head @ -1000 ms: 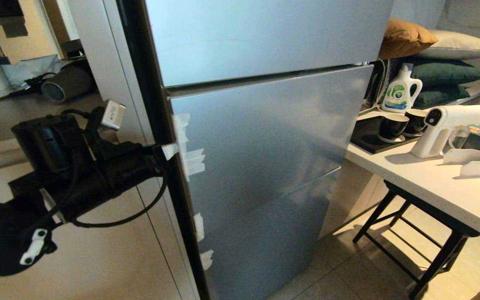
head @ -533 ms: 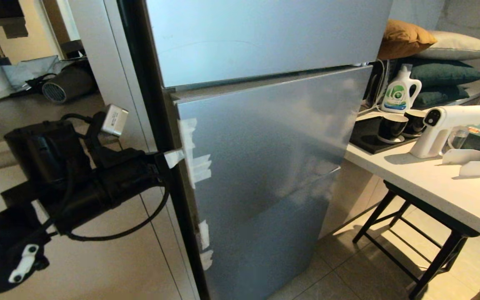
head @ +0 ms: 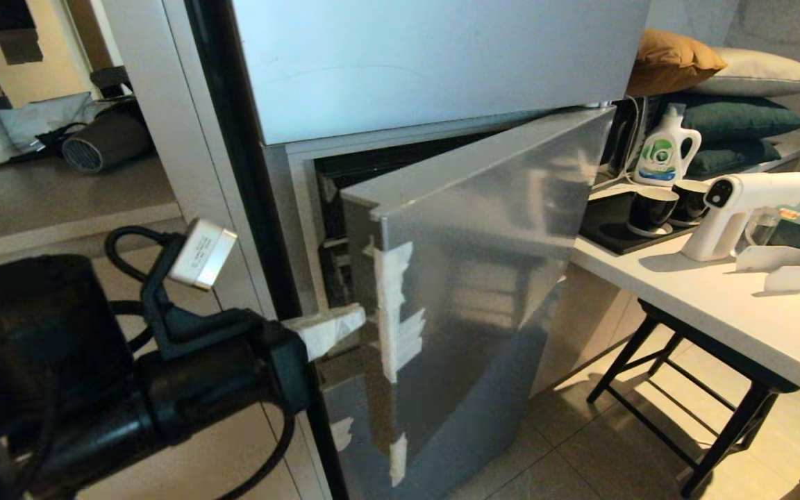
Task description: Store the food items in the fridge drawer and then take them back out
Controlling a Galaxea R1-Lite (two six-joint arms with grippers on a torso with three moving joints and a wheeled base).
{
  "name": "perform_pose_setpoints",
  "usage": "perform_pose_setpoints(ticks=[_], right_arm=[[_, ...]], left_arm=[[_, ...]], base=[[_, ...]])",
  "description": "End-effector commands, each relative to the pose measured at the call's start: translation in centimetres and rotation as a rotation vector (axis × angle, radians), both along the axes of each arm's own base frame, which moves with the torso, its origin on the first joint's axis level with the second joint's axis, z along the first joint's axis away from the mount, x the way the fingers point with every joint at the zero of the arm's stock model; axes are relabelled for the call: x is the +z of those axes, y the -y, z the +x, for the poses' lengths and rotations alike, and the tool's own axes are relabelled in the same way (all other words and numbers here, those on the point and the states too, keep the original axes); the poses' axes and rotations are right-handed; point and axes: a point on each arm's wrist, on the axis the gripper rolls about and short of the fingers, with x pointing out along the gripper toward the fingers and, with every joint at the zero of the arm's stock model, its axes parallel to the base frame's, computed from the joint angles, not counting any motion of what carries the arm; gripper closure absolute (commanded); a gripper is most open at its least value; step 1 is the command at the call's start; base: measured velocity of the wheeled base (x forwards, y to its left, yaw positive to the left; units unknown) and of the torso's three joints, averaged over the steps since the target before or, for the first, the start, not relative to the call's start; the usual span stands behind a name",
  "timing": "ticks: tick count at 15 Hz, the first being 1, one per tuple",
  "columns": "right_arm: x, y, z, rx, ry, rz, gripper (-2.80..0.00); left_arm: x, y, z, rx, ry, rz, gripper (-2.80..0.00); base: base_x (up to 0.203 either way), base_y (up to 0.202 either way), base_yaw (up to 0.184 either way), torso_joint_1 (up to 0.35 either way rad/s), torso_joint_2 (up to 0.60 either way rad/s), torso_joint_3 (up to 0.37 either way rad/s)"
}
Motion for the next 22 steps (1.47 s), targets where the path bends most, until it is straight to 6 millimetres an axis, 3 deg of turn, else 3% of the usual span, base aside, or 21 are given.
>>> perform_pose_setpoints(ticks=[1, 5, 13, 22], right_arm=[[0.0, 0.0, 0.0, 0.001, -0.001, -0.001, 0.00], [0.0, 0.0, 0.0, 0.001, -0.001, -0.001, 0.00], [0.0, 0.0, 0.0, 0.003, -0.006, -0.034, 0.00], [0.5, 0.0, 0.0, 0.000, 0.046, -0.023, 0.00]], left_arm=[[0.6, -0.3, -3.0, -0.074, 0.030, -0.029, 0.00], [0.5, -1.0, -5.2, -0.193, 0.027, -0.053, 0.00], [-1.4, -1.4, -5.4, -0.184, -0.027, -0.005, 0.00], [-1.3, -1.6, -5.6, -0.184, -0.017, -0.010, 0.00]], base=[[0.000, 0.000, 0.000, 0.000, 0.00, 0.000], [0.000, 0.000, 0.000, 0.000, 0.00, 0.000], [0.000, 0.000, 0.000, 0.000, 0.00, 0.000], [0.000, 0.000, 0.000, 0.000, 0.00, 0.000]])
